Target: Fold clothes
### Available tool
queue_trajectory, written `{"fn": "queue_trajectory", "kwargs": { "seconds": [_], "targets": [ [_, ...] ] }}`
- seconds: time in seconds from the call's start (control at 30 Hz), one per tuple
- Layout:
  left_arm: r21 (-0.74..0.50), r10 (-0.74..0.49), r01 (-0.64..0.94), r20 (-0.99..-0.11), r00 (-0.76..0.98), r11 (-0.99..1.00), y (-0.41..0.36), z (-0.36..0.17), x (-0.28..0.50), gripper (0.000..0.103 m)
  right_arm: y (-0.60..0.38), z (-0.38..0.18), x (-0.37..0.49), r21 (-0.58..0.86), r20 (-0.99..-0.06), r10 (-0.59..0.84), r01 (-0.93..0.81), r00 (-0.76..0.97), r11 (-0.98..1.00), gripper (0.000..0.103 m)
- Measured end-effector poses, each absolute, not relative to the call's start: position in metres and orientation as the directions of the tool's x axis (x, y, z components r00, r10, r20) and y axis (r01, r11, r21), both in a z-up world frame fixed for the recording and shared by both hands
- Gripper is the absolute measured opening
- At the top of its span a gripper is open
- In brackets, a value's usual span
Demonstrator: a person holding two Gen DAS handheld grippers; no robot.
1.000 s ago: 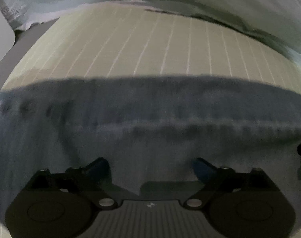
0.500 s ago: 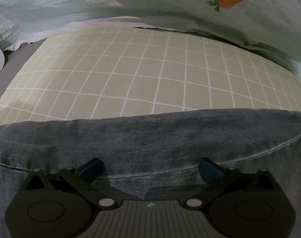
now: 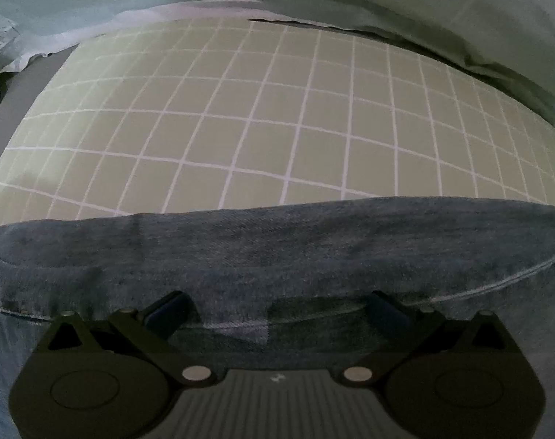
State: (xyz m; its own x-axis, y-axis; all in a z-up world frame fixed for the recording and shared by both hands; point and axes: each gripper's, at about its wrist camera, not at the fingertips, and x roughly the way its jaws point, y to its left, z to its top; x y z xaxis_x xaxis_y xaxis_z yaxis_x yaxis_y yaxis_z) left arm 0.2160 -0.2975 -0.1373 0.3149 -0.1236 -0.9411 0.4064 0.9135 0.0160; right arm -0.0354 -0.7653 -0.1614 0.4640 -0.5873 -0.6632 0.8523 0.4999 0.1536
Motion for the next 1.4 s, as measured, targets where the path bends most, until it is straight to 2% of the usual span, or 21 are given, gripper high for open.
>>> {"fn": "queue_trajectory", "kwargs": {
  "seconds": [0.03,0.13,0.17,0.2,0.23,0.27,0.3,0.33,0.37,0.43,0.7,0.8,0.83,0.9,0.97,1.0,1.2,1.4],
  "targets": [
    [0.016,-0.123,0.406,-0.941,0.314,0.914,-0.297,-0.137,0.216,0.103,-0.768,-0.162,-0.035,0.170,-0.658,-0.587,0.853,0.471,0.493,0.102],
    [0.017,-0.124,0.405,-0.940,0.319,0.914,-0.297,-0.138,0.214,0.103,-0.773,-0.165,-0.032,0.178,-0.653,-0.601,0.865,0.460,0.469,0.089],
    [0.017,-0.124,0.405,-0.939,0.320,0.914,-0.297,-0.137,0.214,0.103,-0.773,-0.165,-0.031,0.157,-0.651,-0.614,0.870,0.446,0.467,0.079],
    [0.017,-0.125,0.405,-0.939,0.322,0.914,-0.298,-0.138,0.214,0.103,-0.772,-0.165,-0.031,0.136,-0.651,-0.623,0.874,0.434,0.466,0.063],
    [0.018,-0.124,0.403,-0.938,0.323,0.915,-0.298,-0.138,0.214,0.103,-0.772,-0.164,-0.032,0.126,-0.651,-0.630,0.879,0.424,0.461,0.052],
    [0.018,-0.124,0.402,-0.938,0.324,0.916,-0.298,-0.138,0.213,0.103,-0.773,-0.163,-0.033,0.122,-0.649,-0.637,0.883,0.416,0.452,0.031],
    [0.018,-0.123,0.401,-0.938,0.324,0.916,-0.298,-0.138,0.213,0.103,-0.773,-0.162,-0.035,0.119,-0.648,-0.643,0.888,0.408,0.443,0.020],
    [0.018,-0.123,0.401,-0.938,0.323,0.916,-0.298,-0.138,0.214,0.103,-0.773,-0.161,-0.039,0.136,-0.643,-0.643,0.889,0.416,0.438,0.017],
    [0.017,-0.122,0.401,-0.940,0.319,0.916,-0.298,-0.137,0.214,0.103,-0.774,-0.160,-0.044,0.160,-0.633,-0.644,0.886,0.431,0.436,0.009],
    [0.007,-0.128,0.396,-0.941,0.313,0.918,-0.297,-0.136,0.217,0.103,-0.777,-0.158,-0.047,0.182,-0.615,-0.647,0.879,0.451,0.440,0.007],
    [-0.167,-0.270,0.281,-0.884,0.382,0.945,-0.277,-0.103,0.239,0.102,-0.793,-0.145,-0.014,0.141,-0.611,-0.634,0.853,0.474,0.502,0.004],
    [-0.138,-0.261,0.303,-0.870,0.417,0.943,-0.280,-0.098,0.240,0.103,-0.799,-0.141,-0.001,0.125,-0.610,-0.629,0.842,0.482,0.524,0.005],
    [-0.122,-0.252,0.311,-0.871,0.423,0.943,-0.283,-0.098,0.240,0.103,-0.801,-0.139,0.003,0.120,-0.610,-0.627,0.838,0.485,0.532,0.010],
    [-0.092,-0.230,0.323,-0.877,0.421,0.942,-0.287,-0.102,0.236,0.103,-0.805,-0.148,0.011,0.106,-0.660,-0.591,0.836,0.464,0.538,0.027],
    [-0.093,-0.235,0.338,-0.882,0.408,0.936,-0.289,-0.106,0.229,0.103,-0.794,-0.146,0.001,0.106,-0.631,-0.617,0.840,0.470,0.532,0.058],
    [-0.098,-0.242,0.348,-0.884,0.401,0.932,-0.289,-0.108,0.224,0.103,-0.786,-0.143,-0.008,0.104,-0.612,-0.636,0.844,0.471,0.525,0.066],
    [-0.102,-0.249,0.400,-0.908,0.337,0.911,-0.297,-0.124,0.202,0.103,-0.758,-0.136,-0.093,0.026,-0.573,-0.755,0.929,0.317,0.370,0.069],
    [-0.092,-0.245,0.424,-0.915,0.322,0.901,-0.307,-0.129,0.195,0.103,-0.773,-0.153,-0.139,0.135,-0.639,-0.715,0.956,0.284,0.259,0.068]
  ]
}}
